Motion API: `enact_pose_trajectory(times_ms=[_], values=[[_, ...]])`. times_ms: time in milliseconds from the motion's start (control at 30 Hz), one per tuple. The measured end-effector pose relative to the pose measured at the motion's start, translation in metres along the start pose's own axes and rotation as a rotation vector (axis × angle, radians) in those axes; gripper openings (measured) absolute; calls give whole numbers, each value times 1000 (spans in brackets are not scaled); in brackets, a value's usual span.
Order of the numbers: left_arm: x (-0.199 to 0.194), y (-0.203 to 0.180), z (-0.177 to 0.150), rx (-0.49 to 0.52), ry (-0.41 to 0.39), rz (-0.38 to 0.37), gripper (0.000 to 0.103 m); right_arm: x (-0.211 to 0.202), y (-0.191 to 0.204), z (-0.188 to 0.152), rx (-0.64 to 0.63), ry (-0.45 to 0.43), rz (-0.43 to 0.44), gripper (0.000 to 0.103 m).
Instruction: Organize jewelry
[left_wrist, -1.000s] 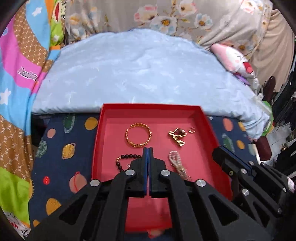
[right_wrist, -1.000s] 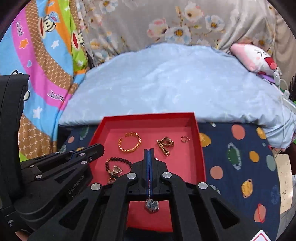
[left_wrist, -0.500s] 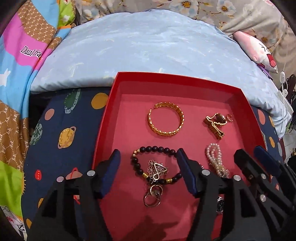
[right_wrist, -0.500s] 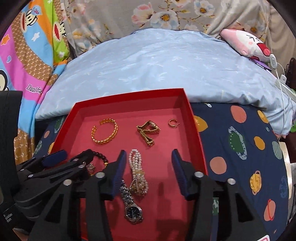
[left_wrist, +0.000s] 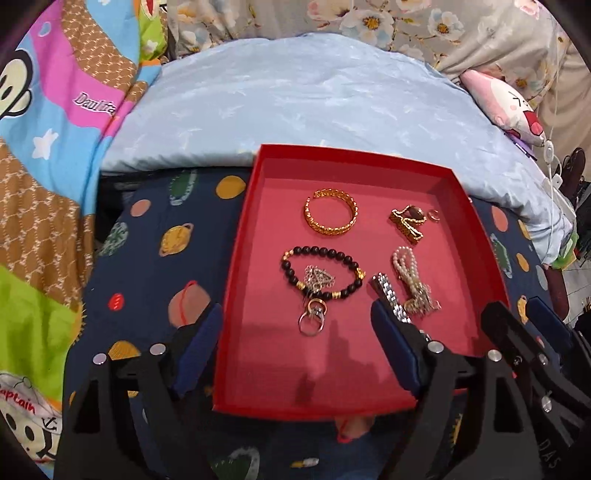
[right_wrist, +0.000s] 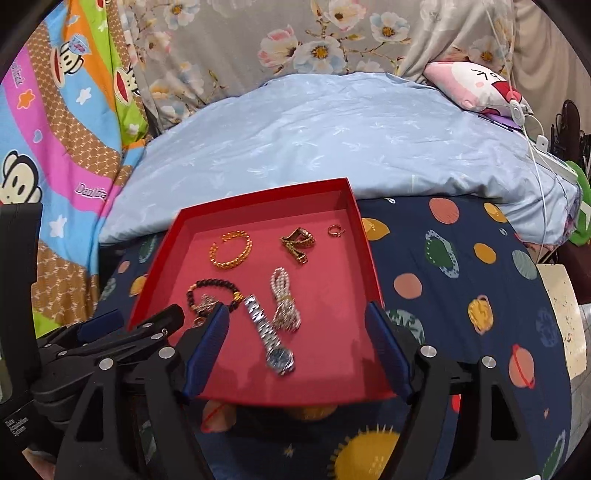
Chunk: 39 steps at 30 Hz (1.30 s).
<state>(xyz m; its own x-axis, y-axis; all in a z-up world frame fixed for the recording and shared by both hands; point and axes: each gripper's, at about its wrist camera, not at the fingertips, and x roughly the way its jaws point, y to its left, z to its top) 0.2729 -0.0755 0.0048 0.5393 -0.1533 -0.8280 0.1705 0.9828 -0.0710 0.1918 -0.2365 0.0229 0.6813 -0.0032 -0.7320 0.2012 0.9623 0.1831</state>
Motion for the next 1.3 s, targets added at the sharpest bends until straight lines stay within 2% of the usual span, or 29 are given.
enact_pose_trajectory(times_ms=[267, 433, 767, 1300], values=[[-49, 13, -32, -9, -54, 39, 85, -51, 13, -23, -32, -43, -36, 82], [-67, 19, -53, -27, -47, 35, 85, -66, 15, -40, -23, -38, -32, 83], [-71, 22, -89, -25, -16, 76, 85, -77, 18, -77, -24, -5, -52, 83], [-81, 19, -118, 19, -74, 131, 86, -81, 17, -104, -35, -12, -90, 83]])
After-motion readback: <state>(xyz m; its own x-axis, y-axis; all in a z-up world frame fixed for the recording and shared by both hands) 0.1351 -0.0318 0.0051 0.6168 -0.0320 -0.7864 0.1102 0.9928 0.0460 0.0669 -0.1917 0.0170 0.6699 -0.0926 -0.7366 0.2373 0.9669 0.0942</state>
